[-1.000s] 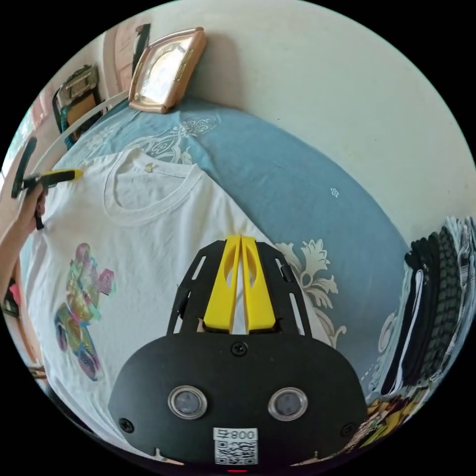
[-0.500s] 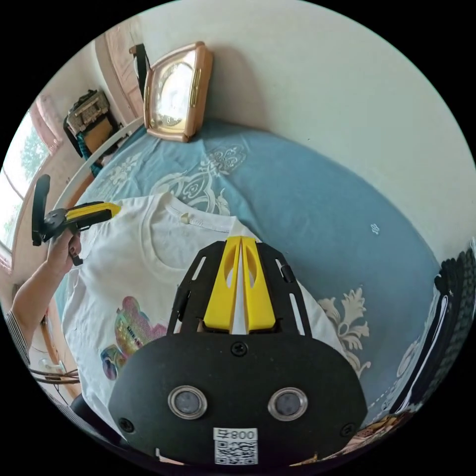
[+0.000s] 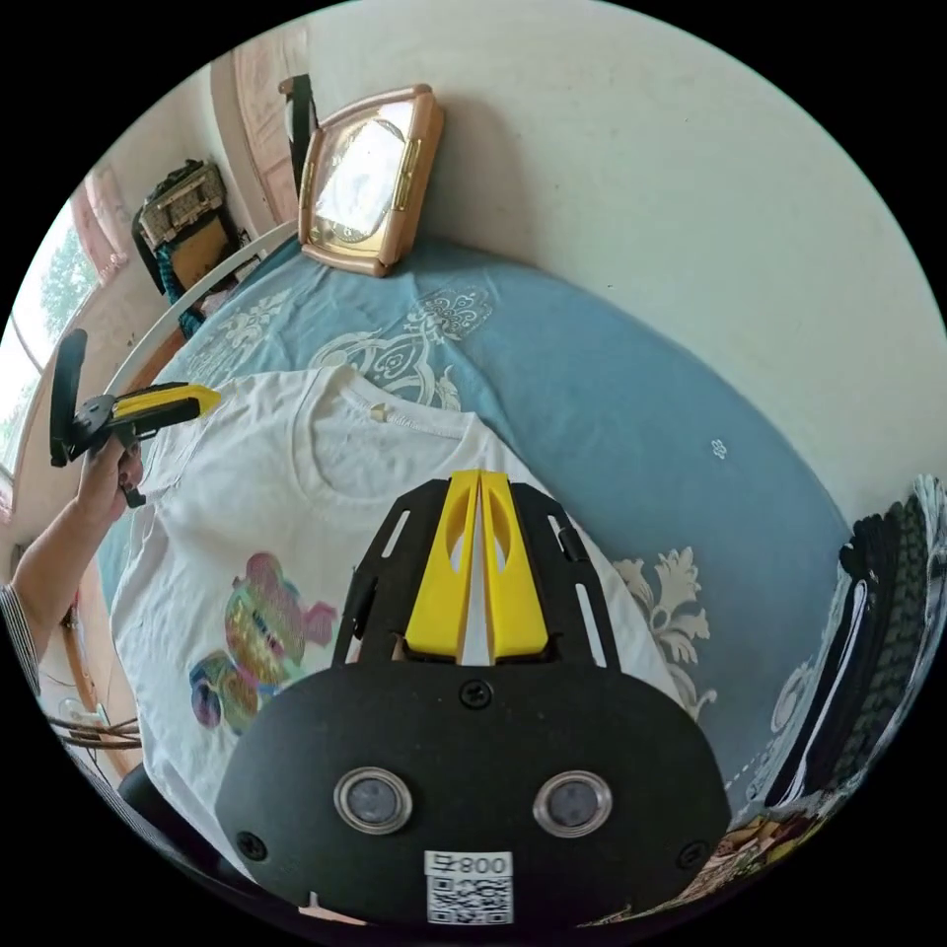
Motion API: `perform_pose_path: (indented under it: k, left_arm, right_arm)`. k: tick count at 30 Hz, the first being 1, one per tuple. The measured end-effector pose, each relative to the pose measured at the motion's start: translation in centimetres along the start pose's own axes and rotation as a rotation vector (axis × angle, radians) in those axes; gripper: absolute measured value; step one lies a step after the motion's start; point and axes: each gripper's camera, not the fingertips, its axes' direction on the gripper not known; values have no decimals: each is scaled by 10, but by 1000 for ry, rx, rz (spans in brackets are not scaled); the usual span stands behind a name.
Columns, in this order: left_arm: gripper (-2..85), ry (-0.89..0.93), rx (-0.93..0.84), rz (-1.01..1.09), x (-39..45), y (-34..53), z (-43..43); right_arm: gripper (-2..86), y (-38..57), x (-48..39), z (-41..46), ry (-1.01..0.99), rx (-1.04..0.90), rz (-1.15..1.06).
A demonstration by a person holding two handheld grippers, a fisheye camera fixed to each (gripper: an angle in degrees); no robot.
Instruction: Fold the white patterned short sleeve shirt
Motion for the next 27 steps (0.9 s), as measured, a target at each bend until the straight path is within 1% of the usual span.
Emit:
perform_pose_path:
  k: [4,6,7,8,10,13,15,17,19,21,23,27]
  left_arm:
    - [4,-68,-9,19,-2,55,-32]
    - [4,-98,-76,9,-3,72,-28]
    - [4,-97,-149,13,-4,79,-20]
    - [4,-102,-109,19,-4,85,-25]
    - [4,-110,-132,-3,-6,89,-28]
    - [5,-149,-185,20,-8,95,-37]
    - [5,-132,-189,-28,-15,102,-52]
    - [5,-73,-91,-61,-19,120,-89]
    - [5,-44,-70,-57,-18,140,-113]
    - [5,-46,-82,-66,-18,166,-133]
    - [5,28,-156,-91,-22,207,-149]
    - [5,123,-203,-202,-30,278,-174]
  right_arm:
    - [1,60,7,-22,21,12,61]
    - [1,87,17,-8,4,-74,143]
    - [1,91,18,-2,-2,-102,152]
    - [1,100,19,-2,-11,-58,162]
    - [1,104,22,-3,-28,-79,198]
    - [1,112,20,-7,-17,-127,208]
    - [1,127,18,-24,4,-126,226]
    - [1,146,18,-47,4,-89,252]
    - [1,174,17,-71,-17,-52,284]
    - [1,221,10,-98,-41,-49,314]
    - [1,262,1,-111,-55,-84,337]
    - [1,361,-27,-134,-85,-190,406]
